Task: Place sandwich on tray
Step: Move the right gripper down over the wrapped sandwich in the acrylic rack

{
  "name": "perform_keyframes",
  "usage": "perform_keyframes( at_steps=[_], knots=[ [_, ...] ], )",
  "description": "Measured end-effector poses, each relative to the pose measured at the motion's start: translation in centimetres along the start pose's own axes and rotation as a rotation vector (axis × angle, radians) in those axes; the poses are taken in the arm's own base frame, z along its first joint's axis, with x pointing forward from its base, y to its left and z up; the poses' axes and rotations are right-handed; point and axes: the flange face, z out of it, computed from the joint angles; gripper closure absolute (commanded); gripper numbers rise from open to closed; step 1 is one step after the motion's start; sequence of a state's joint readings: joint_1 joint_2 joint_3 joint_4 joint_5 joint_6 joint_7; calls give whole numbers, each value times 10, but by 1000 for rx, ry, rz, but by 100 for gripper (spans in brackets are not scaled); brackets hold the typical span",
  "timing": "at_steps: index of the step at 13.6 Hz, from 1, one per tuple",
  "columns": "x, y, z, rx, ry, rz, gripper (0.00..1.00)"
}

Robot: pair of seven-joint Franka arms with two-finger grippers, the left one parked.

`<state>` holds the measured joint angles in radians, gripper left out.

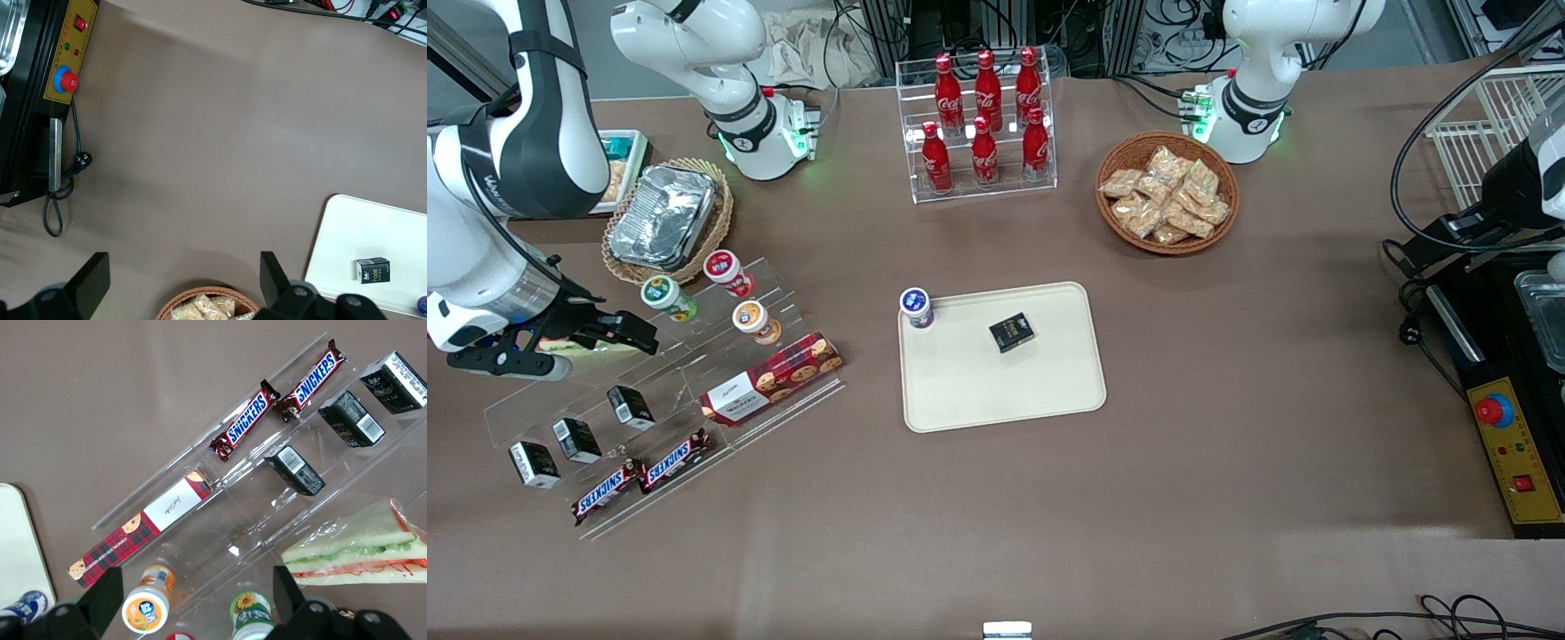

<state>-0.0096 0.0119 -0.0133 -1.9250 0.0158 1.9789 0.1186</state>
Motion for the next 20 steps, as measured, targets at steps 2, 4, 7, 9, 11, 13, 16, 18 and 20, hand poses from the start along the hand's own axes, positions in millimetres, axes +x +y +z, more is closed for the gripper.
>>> perform_keyframes(
  at_steps=[2, 4, 7, 9, 11, 13, 16, 18, 20],
  knots=[
    [0, 0, 0, 0, 1, 0, 0],
    [0, 1, 0, 0, 1, 1, 0],
    [0, 1, 0, 0, 1, 2, 0],
    [2, 1, -5, 1, 10, 2, 0],
    [6, 1, -17, 4, 33, 2, 0],
    [9, 4, -29, 4, 40, 10, 0],
    [5, 27, -38, -2, -1, 117, 0],
    [3, 52, -42, -6, -16, 270, 0],
    [3, 79, -43, -9, -15, 434, 0]
  ],
)
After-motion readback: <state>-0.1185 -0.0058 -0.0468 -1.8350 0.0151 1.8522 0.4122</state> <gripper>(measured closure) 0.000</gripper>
